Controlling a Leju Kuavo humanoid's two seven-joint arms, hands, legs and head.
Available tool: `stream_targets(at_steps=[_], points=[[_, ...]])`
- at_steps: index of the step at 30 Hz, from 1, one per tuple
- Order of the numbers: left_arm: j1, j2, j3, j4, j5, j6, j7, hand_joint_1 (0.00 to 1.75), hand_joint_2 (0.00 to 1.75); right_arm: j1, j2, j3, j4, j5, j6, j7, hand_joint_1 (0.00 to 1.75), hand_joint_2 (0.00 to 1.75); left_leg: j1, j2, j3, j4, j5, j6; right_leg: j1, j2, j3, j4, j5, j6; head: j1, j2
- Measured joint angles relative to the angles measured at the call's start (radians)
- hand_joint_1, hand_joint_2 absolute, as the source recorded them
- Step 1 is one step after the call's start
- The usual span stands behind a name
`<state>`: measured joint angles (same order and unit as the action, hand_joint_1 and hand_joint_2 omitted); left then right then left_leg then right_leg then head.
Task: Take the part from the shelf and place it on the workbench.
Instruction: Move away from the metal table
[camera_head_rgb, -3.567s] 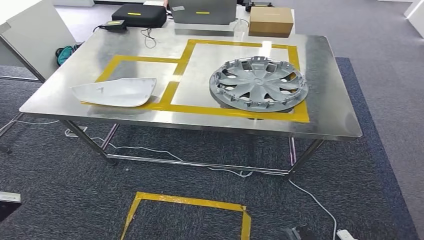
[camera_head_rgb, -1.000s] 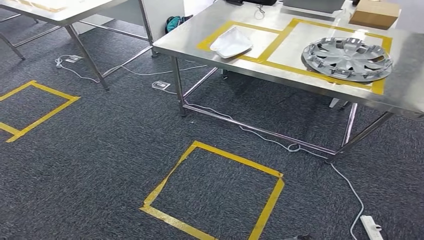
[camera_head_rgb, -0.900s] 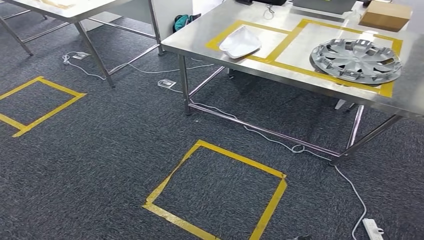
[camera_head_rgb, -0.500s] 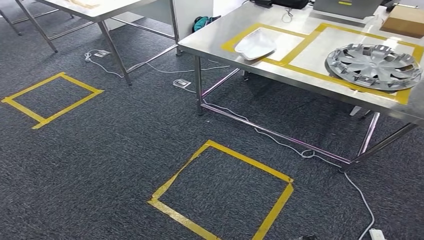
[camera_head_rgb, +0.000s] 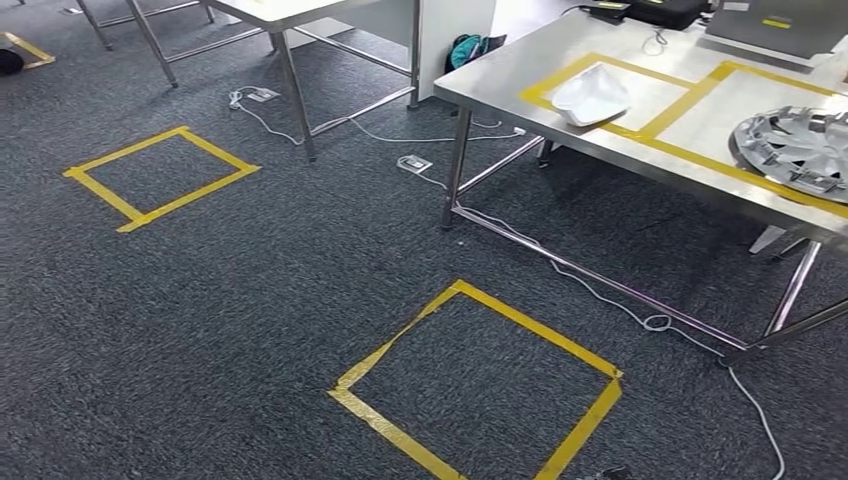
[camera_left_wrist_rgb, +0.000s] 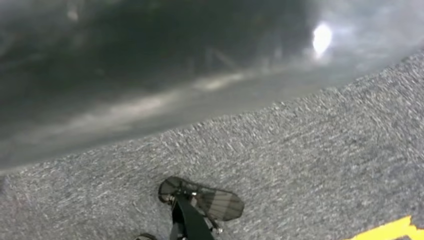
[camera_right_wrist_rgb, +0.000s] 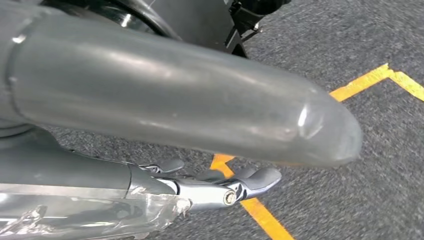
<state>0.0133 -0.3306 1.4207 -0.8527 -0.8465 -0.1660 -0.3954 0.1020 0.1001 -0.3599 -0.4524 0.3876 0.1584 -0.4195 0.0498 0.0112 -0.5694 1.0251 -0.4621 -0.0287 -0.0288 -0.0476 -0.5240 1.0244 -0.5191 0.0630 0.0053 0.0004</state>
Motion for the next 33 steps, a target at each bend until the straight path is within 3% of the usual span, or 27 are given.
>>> stream_targets(at_steps=[1, 3, 4, 5, 6, 7, 9, 10, 13, 15, 17, 19, 20, 21, 22, 24, 26, 29, 30, 31, 33], points=[[-0.001, 0.002, 0.000, 0.002, 0.000, 0.000, 0.000, 0.00, 0.00, 0.000, 0.000, 0.000, 0.000, 0.001, 0.000, 0.001, 0.00, 0.00, -0.003, -0.005, -0.003, -0.001, 0.004, 0.007, -0.001, 0.014, -0.018, 0.043, -0.031, 0.000, 0.001, 0.000], [-0.002, 0.005, 0.000, 0.006, 0.000, 0.001, 0.000, 0.00, 0.00, 0.001, 0.001, 0.001, 0.000, 0.001, -0.001, 0.003, 0.00, 0.00, -0.010, -0.017, -0.012, 0.000, 0.009, 0.016, 0.002, 0.037, -0.078, 0.178, -0.110, -0.005, 0.003, 0.000], [-0.002, 0.006, 0.000, 0.008, 0.000, 0.001, 0.000, 0.00, 0.00, 0.001, 0.001, 0.001, 0.000, 0.001, -0.001, 0.003, 0.00, 0.00, -0.014, -0.024, -0.016, 0.000, 0.011, 0.019, 0.004, 0.041, -0.106, 0.239, -0.135, -0.009, 0.004, 0.000], [-0.002, 0.008, 0.000, 0.009, 0.000, 0.001, 0.000, 0.00, 0.00, 0.002, 0.001, 0.001, 0.001, 0.001, -0.001, 0.003, 0.00, 0.00, -0.017, -0.032, -0.019, 0.000, 0.013, 0.021, 0.007, 0.043, -0.121, 0.270, -0.140, -0.015, 0.004, 0.000], [-0.001, 0.009, 0.000, 0.011, 0.000, 0.002, 0.000, 0.00, 0.00, 0.002, 0.002, 0.002, 0.001, 0.001, -0.001, 0.004, 0.00, 0.00, -0.019, -0.041, -0.019, 0.000, 0.014, 0.022, 0.010, 0.045, -0.116, 0.261, -0.124, -0.021, 0.004, 0.000], [-0.001, 0.010, 0.000, 0.013, 0.000, 0.002, -0.001, 0.00, 0.00, 0.001, 0.002, 0.002, 0.001, 0.001, -0.001, 0.004, 0.00, 0.00, -0.020, -0.051, -0.019, 0.000, 0.015, 0.021, 0.014, 0.050, -0.092, 0.213, -0.091, -0.029, 0.005, 0.000], [-0.003, 0.011, 0.000, 0.017, -0.001, 0.003, -0.002, 0.00, 0.00, -0.001, 0.002, 0.002, 0.002, 0.002, -0.002, 0.004, 0.00, 0.00, -0.021, -0.068, -0.017, 0.000, 0.017, 0.017, 0.022, 0.075, -0.026, 0.074, -0.020, -0.046, 0.005, 0.000], [-0.003, 0.012, 0.000, 0.019, -0.001, 0.004, -0.003, 0.00, 0.00, -0.002, 0.002, 0.002, 0.002, 0.002, -0.002, 0.004, 0.00, 0.00, -0.021, -0.075, -0.017, -0.001, 0.019, 0.013, 0.025, 0.084, -0.005, 0.026, 0.001, -0.051, 0.006, 0.000], [-0.002, 0.014, 0.001, 0.028, -0.006, 0.008, -0.006, 0.00, 0.00, -0.006, 0.001, 0.002, 0.002, 0.002, -0.008, 0.002, 0.00, 0.00, -0.018, -0.089, -0.020, -0.009, 0.028, -0.006, 0.031, 0.079, 0.006, -0.006, 0.015, -0.049, 0.007, 0.000], [-0.003, 0.021, 0.002, 0.040, -0.019, 0.017, -0.019, 0.00, 0.00, -0.012, 0.002, 0.002, 0.008, 0.001, -0.017, -0.005, 0.00, 0.00, -0.018, -0.075, -0.028, 0.002, 0.018, -0.014, 0.029, 0.066, 0.012, -0.019, 0.028, -0.050, 0.005, 0.000], [-0.008, 0.032, 0.002, 0.059, -0.034, 0.025, -0.038, 0.00, 0.00, -0.015, 0.003, 0.002, 0.019, -0.001, -0.024, -0.013, 0.00, 0.00, -0.023, -0.045, -0.066, 0.083, -0.037, -0.016, 0.026, 0.049, 0.013, -0.029, 0.038, -0.054, 0.000, 0.000], [-0.013, 0.042, 0.002, 0.081, -0.048, 0.029, -0.054, 0.00, 0.00, -0.014, 0.004, 0.001, 0.032, -0.003, -0.030, -0.018, 0.00, 0.00, -0.026, -0.030, -0.122, 0.205, -0.098, -0.020, 0.029, 0.030, 0.009, -0.029, 0.041, -0.059, -0.003, 0.000], [-0.014, 0.047, 0.002, 0.092, -0.055, 0.032, -0.061, 0.00, 0.00, -0.013, 0.004, 0.001, 0.039, -0.004, -0.033, -0.021, 0.00, 0.00, -0.026, -0.028, -0.137, 0.243, -0.108, -0.021, 0.031, 0.021, 0.006, -0.029, 0.041, -0.060, -0.004, 0.000], [-0.014, 0.053, 0.002, 0.104, -0.059, 0.034, -0.067, 0.00, 0.00, -0.013, 0.004, 0.001, 0.046, -0.005, -0.035, -0.023, 0.00, 0.00, -0.026, -0.026, -0.135, 0.246, -0.098, -0.022, 0.031, 0.012, 0.005, -0.029, 0.041, -0.060, -0.004, 0.000], [-0.014, 0.060, 0.003, 0.115, -0.064, 0.037, -0.072, 0.00, 0.00, -0.014, 0.004, 0.000, 0.053, -0.006, -0.036, -0.026, 0.00, 0.00, -0.026, -0.022, -0.113, 0.210, -0.072, -0.022, 0.032, 0.004, 0.005, -0.028, 0.041, -0.060, -0.004, 0.000], [-0.017, 0.073, 0.003, 0.135, -0.071, 0.042, -0.080, 0.00, 0.00, -0.014, 0.004, -0.001, 0.062, -0.007, -0.037, -0.029, 0.00, 0.00, -0.028, 0.006, -0.040, 0.080, -0.013, -0.022, 0.034, -0.010, 0.005, -0.024, 0.038, -0.054, -0.005, 0.000], [-0.023, 0.081, 0.003, 0.152, -0.079, 0.045, -0.089, 0.00, 0.00, -0.013, 0.004, -0.005, 0.064, -0.008, -0.038, -0.028, 0.00, 0.00, -0.031, 0.029, 0.003, -0.004, 0.009, -0.012, 0.040, -0.020, -0.003, -0.016, 0.031, -0.046, -0.003, 0.000], [-0.022, 0.091, 0.003, 0.176, -0.093, 0.048, -0.103, 0.00, 0.00, -0.009, 0.004, -0.017, 0.061, -0.007, -0.036, -0.014, 0.00, 0.00, -0.034, 0.015, 0.004, -0.017, 0.008, 0.010, 0.040, -0.033, -0.001, -0.013, 0.026, -0.038, 0.001, 0.000], [-0.021, 0.094, 0.004, 0.181, -0.098, 0.048, -0.107, 0.00, 0.00, -0.006, 0.006, -0.022, 0.057, -0.006, -0.034, -0.008, 0.00, 0.00, -0.033, 0.010, 0.003, -0.018, 0.010, 0.015, 0.038, -0.024, -0.002, -0.004, 0.015, -0.033, 0.002, 0.000], [-0.020, 0.097, 0.004, 0.184, -0.102, 0.045, -0.110, 0.00, 0.00, 0.000, 0.008, -0.026, 0.050, -0.003, -0.030, 0.000, 0.00, 0.00, -0.032, 0.003, 0.002, -0.019, 0.012, 0.021, 0.035, -0.009, -0.011, 0.025, -0.007, -0.028, 0.003, 0.000], [-0.021, 0.100, 0.004, 0.186, -0.111, 0.034, -0.112, 0.00, 0.00, 0.018, 0.015, -0.038, 0.029, 0.001, -0.020, 0.018, 0.00, 0.00, -0.030, -0.011, -0.002, -0.020, 0.015, 0.028, 0.031, 0.027, -0.061, 0.142, -0.078, -0.019, 0.006, 0.000]])
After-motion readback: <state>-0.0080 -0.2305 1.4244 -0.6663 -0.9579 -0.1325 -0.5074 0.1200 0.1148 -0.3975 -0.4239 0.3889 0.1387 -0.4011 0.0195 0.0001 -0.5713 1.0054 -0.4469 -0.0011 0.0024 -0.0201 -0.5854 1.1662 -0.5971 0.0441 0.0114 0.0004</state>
